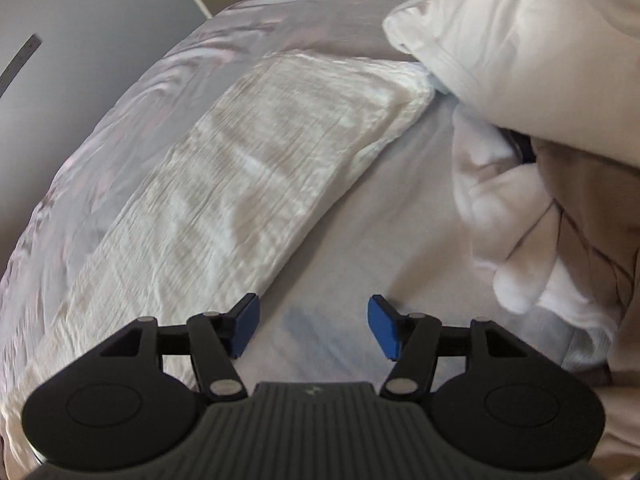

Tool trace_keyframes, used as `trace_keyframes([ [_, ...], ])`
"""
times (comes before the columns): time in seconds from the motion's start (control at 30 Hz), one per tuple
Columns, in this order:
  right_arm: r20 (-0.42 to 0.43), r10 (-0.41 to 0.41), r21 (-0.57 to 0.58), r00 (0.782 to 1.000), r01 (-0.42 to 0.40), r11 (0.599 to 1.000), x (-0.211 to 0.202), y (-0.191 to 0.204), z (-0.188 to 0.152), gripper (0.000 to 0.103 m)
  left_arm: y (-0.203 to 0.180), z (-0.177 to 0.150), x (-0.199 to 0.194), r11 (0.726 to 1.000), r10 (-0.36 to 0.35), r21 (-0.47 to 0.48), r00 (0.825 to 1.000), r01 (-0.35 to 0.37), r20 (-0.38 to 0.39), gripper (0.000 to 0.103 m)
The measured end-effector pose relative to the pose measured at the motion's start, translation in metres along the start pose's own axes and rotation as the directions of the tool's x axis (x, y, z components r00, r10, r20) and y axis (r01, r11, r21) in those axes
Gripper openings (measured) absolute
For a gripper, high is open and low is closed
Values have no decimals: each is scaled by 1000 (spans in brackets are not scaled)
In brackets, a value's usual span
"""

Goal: Fold clothes

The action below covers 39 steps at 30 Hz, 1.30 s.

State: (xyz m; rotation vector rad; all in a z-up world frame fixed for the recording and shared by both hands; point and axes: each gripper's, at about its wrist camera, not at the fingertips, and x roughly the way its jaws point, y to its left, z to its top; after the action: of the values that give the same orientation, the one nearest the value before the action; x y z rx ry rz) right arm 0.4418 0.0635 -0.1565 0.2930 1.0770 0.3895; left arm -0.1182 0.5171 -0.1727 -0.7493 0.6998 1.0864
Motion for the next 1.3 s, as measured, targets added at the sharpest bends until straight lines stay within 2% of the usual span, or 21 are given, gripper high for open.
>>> trace_keyframes([
  [0.13, 57, -34, 107, 998, 28, 994, 19, -9, 35, 63, -3, -2, 1, 999, 8, 34, 1000, -8, 5, 58],
  [0.53, 151, -153, 153, 977, 130, 980, 58, -14, 91, 57, -2, 1, 3, 1000, 4, 21, 1000, -4, 5, 59],
  [0.63, 168, -175, 146, 970, 151, 978, 63, -13, 99, 46, -2, 2, 4, 1000, 5, 21, 1000, -5, 6, 59],
  [0.73, 186, -177, 142, 966, 152, 978, 62, -10, 103, 22, -2, 1, 3, 1000, 4, 20, 1000, -4, 5, 59],
  [0.77, 192, -169, 142, 967, 143, 979, 60, -9, 102, 11, -2, 1, 3, 1000, 4, 18, 1000, -4, 5, 59],
  [0.93, 269, -90, 50, 959, 79, 996, 33, 26, 98, 9, -2, 3, 3, 1000, 2, 11, 1000, -2, 1, 59],
  [1.07, 295, 37, -61, 955, -20, 998, -4, 84, 94, 8, -2, 4, -1, 1000, -1, 2, 1000, 2, -5, 59],
  [1.17, 296, 146, -161, 944, -101, 982, -36, 136, 80, 8, -2, 6, -6, 1000, 1, 11, 1000, -1, -8, 59],
  [1.3, 276, 281, -274, 919, -205, 940, -76, 207, 51, 8, 2, 9, -19, 1000, -8, -4, 1000, 8, 3, 59],
])
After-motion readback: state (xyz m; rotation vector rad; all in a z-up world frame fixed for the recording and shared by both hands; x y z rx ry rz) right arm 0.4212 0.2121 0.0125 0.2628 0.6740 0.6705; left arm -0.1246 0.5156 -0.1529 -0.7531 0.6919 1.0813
